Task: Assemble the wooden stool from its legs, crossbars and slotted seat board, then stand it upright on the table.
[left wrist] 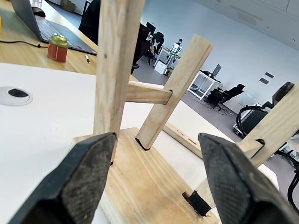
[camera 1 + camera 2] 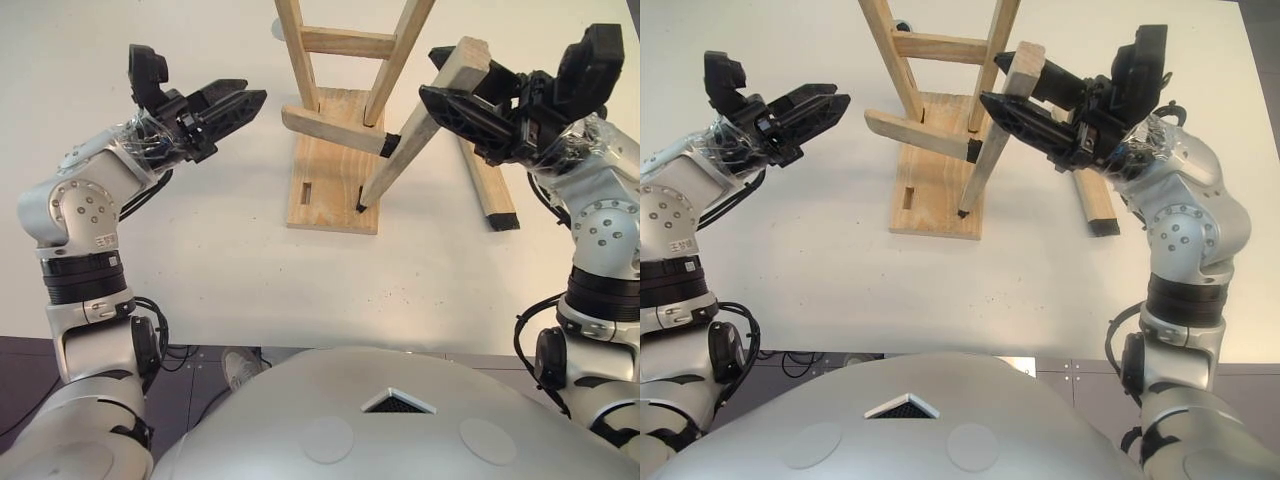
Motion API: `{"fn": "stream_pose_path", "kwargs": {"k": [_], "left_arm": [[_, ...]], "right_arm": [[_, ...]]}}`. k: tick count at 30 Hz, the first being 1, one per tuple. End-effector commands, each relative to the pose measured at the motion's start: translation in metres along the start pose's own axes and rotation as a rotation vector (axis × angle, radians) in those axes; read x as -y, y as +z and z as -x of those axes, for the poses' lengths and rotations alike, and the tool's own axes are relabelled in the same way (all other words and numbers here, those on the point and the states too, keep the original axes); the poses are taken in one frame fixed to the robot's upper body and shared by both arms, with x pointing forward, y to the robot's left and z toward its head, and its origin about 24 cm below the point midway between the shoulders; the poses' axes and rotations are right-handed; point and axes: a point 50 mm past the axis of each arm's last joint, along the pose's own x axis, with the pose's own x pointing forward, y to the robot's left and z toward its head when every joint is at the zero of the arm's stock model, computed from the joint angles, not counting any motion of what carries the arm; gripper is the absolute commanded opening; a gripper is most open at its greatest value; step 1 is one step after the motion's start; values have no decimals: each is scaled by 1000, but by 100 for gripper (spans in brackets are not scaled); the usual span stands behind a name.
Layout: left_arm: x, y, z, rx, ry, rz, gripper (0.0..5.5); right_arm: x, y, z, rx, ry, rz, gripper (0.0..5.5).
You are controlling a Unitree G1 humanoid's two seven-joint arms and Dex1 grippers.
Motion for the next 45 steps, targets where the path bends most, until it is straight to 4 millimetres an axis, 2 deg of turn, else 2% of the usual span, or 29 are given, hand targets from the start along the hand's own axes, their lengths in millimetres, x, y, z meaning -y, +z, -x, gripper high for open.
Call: {"fn": "stream_pose_path", "kwargs": {"k": [1,15,25,29,34,35,39,40,43,45], "left_arm": [[3,6,-4,0,12,-33,321],[1,-3,-3,26,49,9,321],[2,-15,-1,24,82,29,321],[-5,-20,0,2,147,17,321],[-24,-33,6,-81,307,-35,321],[-29,-37,8,-110,346,-53,321],[-58,-62,19,-257,554,-158,321],[-61,-68,21,-286,575,-186,307],[-62,-82,25,-362,556,-257,265],[-58,-88,24,-387,514,-289,236]], "right_arm": [[1,-12,7,-132,-35,0,207],[6,-6,8,-290,64,88,207],[1,-21,12,-473,140,169,206],[1,-31,15,-613,177,259,206],[11,-28,13,-603,114,270,206],[14,-26,11,-600,97,283,242],[20,-15,-3,-578,100,355,312],[20,-12,-5,-586,110,365,324],[19,-13,-1,-634,116,367,350],[19,-29,14,-747,118,361,350]]}}
